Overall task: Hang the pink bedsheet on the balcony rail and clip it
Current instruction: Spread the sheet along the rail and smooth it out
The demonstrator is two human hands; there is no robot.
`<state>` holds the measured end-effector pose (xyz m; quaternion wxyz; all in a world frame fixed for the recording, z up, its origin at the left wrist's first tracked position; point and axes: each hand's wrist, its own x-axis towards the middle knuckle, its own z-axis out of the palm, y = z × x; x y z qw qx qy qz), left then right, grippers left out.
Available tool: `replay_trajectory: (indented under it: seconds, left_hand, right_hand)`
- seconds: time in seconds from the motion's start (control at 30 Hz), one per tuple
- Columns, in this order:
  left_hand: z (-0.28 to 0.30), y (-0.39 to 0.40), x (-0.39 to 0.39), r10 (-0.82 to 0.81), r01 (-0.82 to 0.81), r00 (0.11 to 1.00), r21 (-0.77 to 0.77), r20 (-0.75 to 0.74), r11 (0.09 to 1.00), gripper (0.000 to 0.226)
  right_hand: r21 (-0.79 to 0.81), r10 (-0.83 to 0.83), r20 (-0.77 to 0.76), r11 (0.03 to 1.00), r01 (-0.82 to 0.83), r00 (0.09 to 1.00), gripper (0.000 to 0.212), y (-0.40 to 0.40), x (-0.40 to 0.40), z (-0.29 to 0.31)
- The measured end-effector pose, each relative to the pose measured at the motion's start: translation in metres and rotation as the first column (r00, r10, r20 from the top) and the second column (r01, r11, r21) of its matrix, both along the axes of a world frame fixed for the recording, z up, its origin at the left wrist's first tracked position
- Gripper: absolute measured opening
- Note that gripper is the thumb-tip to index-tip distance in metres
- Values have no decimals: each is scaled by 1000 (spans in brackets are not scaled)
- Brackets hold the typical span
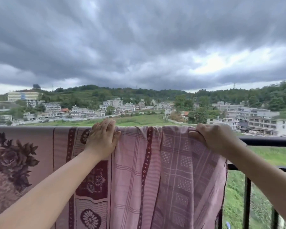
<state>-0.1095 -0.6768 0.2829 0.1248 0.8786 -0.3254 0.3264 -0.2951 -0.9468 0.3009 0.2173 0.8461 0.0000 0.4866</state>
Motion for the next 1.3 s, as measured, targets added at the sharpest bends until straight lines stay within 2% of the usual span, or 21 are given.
replay_trajectory:
  seconds: [0.03,0.1,0.2,0.27,0.33,0.43,0.5,0.57,0.6,0.63,0.67,0.73,0.77,0.83,0.9,1.0,1.1,1.2,1.23,1.3]
  left_hand:
    - [2,-2,-2,11,-11,1000,3,-12,1000,80]
    - [4,-8,-5,49,-49,999,-8,-17,999,65]
    - [7,-26,-11,61,-61,998,-77,2,995,61]
    - [11,-39,-18,20,-17,999,-120,30,993,66]
    - [13,-51,-27,-50,62,994,-135,94,989,74]
    - [10,-69,-36,-130,149,978,-108,165,983,77]
    - [9,-75,-39,-128,153,977,-143,170,978,71]
    - [14,-76,-41,-122,147,980,-163,155,976,56]
    - [17,-76,-42,-134,152,982,-136,129,979,51]
    - [19,-75,-44,-147,159,984,-114,102,981,49]
    - [21,-74,-44,-158,167,983,-104,90,981,49]
    - [22,-71,-44,-147,156,984,-85,101,984,47]
    - [20,-72,-45,-120,129,987,-75,110,989,48]
    - [14,-73,-43,-81,85,993,-43,84,995,50]
    - [6,-73,-44,-82,84,995,-37,48,996,51]
    - [-10,-73,-56,-154,154,986,2,68,988,54]
    - [-24,-76,-71,-192,190,978,42,81,981,58]
    - [-31,-76,-79,-131,122,989,110,73,986,62]
    - [-34,-75,-81,-114,103,991,142,72,985,64]
    - [-37,-72,-84,-101,85,992,179,78,980,66]
  right_hand:
    - [-76,-15,-8,997,14,1000,53,-6,-3,11]
    - [-108,-33,18,994,35,999,37,-23,-3,35]
    - [109,-217,60,972,210,974,39,-48,12,63]
    - [178,-377,77,916,359,923,42,-69,26,71]
    - [265,-439,55,873,410,897,41,-83,33,69]
    - [403,-430,-107,805,435,896,39,-93,30,49]
    - [408,-387,-330,764,500,861,39,-92,30,27]
    - [423,-248,-564,732,534,788,37,-86,32,3]
    - [468,-156,-622,712,524,767,35,-83,31,-9]
    - [551,-55,-609,688,472,791,34,-80,27,-18]
    - [647,33,-523,666,372,852,31,-76,20,-25]
    - [793,160,-234,602,93,959,28,-62,2,-32]
    - [815,211,-108,578,-35,971,34,-51,-8,-33]
    - [823,357,8,528,-209,934,34,-27,-26,-33]
    - [818,434,-36,530,-223,900,29,-5,-34,-33]
    - [818,402,-122,559,-137,908,27,6,-34,-37]
    - [867,404,-97,483,-122,910,35,5,-27,-47]
    - [904,421,-9,392,-173,907,27,6,-20,-56]
    - [896,401,1,407,-179,916,22,7,-19,-58]
    - [842,326,36,500,-204,945,19,10,-18,-58]
